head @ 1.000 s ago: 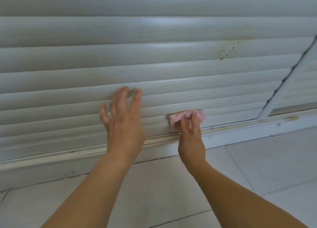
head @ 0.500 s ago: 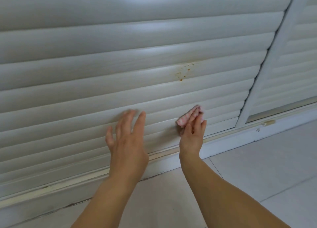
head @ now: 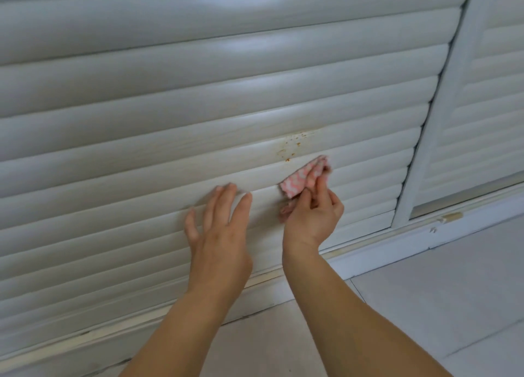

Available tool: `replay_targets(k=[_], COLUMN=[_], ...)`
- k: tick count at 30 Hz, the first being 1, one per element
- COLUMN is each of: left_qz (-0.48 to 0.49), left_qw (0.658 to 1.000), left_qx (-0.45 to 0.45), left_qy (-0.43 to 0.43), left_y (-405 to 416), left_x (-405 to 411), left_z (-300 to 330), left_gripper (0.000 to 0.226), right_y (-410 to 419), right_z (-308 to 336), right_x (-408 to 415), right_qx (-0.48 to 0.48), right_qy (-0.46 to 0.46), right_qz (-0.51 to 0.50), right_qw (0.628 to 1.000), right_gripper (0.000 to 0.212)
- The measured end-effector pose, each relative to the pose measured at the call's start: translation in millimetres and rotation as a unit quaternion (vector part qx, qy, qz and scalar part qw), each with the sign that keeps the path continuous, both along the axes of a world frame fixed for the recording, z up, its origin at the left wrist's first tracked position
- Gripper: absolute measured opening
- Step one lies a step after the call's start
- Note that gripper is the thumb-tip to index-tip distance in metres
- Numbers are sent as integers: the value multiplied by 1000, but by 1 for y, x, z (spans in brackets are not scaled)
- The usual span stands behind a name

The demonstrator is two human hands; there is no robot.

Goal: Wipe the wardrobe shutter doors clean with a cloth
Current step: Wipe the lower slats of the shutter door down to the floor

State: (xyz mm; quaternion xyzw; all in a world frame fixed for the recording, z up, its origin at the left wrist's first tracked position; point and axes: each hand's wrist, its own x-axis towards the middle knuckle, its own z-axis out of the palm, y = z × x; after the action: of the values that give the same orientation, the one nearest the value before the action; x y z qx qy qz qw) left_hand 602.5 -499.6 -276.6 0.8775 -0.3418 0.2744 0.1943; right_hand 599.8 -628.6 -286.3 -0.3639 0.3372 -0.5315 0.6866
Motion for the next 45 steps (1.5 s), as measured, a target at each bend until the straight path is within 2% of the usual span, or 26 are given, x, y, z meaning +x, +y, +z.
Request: replay_targets(k=[5,10,13,16,20,24,26,29,32,35,37,40,45], left_qz=[-2,-6,-3,-3,4,1,-2,-3,-1,-4,-4,-7,2], left_qw=[1000,999,999,999,999,999,999,999,999,999,999,998,999], left_qx=[6,24,34,35,29,32,33,36,39,40,39,45,32], left_qy=[-11,-30,-35,-39,-39,-40,-40,-40,-35,-32,-27,-31,-40], left_y=[3,9,10,9,7,7,8,10,13,14,15,15,15], left_x=[4,10,10,9,9,8,9,10,11,12,11,11,9], left_z=[14,25,29,30,29,29,29,28,26,26,26,26,34], left_gripper=[69,56,48,44,49,52,51,51,50,53,52,51,52], right_y=[10,22,34,41,42,17,1,-17,-46,-62,-49,-16,31], right_z=[16,24,20,8,-2,-3,-2,1,3,9,15,-2,-15], right_x=[6,14,15,19,21,18,15,11,5,8,9,20,27], right_qx=[-32,-91,-188,-308,-478,-542,-542,-495,-472,-365,-332,-420,-582], right_qy=[72,22,41,102,137,164,168,166,194,209,184,156,134], right_qz=[-41,-56,-65,-83,-91,-100,-117,-133,-165,-251,-234,-188,-129], right_qw=[996,994,979,942,863,818,815,843,844,872,895,874,792], right_gripper=[33,27,25,22,15,18,18,20,24,27,23,20,15])
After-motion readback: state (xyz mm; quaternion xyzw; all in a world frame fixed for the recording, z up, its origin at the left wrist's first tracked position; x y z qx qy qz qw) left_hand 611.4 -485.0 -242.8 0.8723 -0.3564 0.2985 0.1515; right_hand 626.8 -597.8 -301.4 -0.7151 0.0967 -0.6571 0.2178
